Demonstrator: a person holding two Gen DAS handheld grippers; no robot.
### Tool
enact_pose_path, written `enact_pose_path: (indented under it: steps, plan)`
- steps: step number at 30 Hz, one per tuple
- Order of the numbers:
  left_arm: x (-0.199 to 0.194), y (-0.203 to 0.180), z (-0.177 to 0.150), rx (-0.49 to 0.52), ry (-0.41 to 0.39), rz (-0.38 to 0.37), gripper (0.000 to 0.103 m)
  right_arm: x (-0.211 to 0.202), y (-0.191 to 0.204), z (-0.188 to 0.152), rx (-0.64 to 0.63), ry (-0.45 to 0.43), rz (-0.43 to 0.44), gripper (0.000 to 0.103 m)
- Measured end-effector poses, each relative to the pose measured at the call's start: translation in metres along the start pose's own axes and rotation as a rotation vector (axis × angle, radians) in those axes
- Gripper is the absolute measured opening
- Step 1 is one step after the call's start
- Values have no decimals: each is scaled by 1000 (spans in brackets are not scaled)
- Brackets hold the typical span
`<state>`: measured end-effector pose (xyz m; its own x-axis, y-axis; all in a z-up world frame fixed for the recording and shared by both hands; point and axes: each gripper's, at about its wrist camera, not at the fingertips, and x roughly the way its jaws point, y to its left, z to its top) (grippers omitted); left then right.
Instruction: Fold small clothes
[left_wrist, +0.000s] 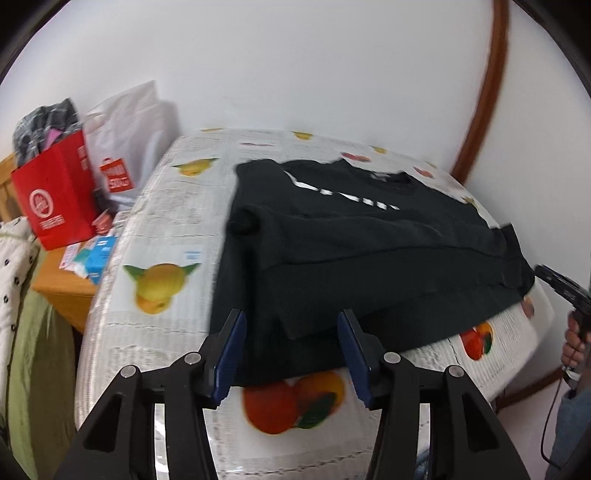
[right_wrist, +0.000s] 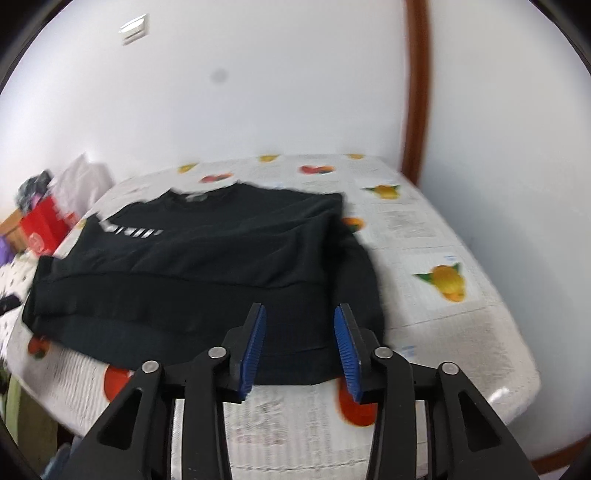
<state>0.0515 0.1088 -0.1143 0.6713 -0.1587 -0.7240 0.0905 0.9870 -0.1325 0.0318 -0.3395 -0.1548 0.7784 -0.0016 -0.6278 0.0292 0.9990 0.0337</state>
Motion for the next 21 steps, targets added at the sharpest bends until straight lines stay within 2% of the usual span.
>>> enact_pose_path:
  steps: [5,9,13,14,15,16,17,21]
  plan:
    - [21,4,0,-19,51,-2,49,31,3,-7,16,60,-20,41]
    - [40,16,6,-80,92,-52,47,51,-10,-4,86,82,-38,42]
    - [58,14,12,-98,117,-97,45,71,-18,2,139,104,10,42]
    - [60,12,15,-88,114,-105,30,76,-18,4,147,110,26,41]
    - [60,9,17,-77,114,-107,17,79,-16,6,151,112,34,31]
    - [59,7,20,-72,107,-102,11,80,-15,9,151,112,42,23]
    - [56,5,26,-75,94,-109,9,80,-13,12,147,111,46,18]
    - [42,4,54,-71,24,-140,7,63,-14,33,136,30,93,16]
